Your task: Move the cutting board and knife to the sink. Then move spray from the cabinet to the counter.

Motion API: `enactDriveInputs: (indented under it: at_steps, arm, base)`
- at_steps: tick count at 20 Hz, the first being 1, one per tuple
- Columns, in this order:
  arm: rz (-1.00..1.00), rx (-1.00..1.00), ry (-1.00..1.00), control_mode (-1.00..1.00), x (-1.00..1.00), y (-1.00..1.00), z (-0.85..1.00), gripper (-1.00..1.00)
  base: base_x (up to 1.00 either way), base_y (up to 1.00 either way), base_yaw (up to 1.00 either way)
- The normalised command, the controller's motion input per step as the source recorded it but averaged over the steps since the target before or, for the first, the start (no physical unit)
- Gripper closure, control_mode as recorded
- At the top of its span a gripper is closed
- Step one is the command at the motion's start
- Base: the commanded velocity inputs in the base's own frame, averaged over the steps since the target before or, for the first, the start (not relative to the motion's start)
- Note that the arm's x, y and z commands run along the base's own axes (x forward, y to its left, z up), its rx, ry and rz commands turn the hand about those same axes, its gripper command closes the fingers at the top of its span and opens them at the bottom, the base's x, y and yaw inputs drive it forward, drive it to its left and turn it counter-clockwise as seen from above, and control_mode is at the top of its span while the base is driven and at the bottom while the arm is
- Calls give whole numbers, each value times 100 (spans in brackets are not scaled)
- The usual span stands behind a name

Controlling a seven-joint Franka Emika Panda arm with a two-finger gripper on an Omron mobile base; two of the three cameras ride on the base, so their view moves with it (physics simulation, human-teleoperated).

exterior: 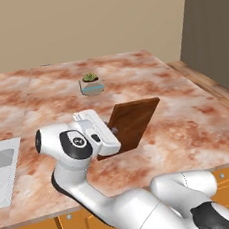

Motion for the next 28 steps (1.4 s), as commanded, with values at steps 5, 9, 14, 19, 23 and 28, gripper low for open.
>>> enactDriveInputs:
  at_steps: [5,9,14,19,23,28]
  arm:
    - [0,0,0,100,-5,1,0,100]
    - [0,0,0,100,0,0,0,100]
    - [0,0,0,100,0,0,0,100]
    - [0,0,0,100,0,0,0,100]
    - [0,0,0,100,0,0,0,100]
    - [0,0,0,100,0,0,0,100]
  base:
    - [-19,27,0]
    - [-33,84,-3]
    - [-20,98,-5]
    - [-7,98,-6]
    - [-1,98,-6]
    - [2,76,-6]
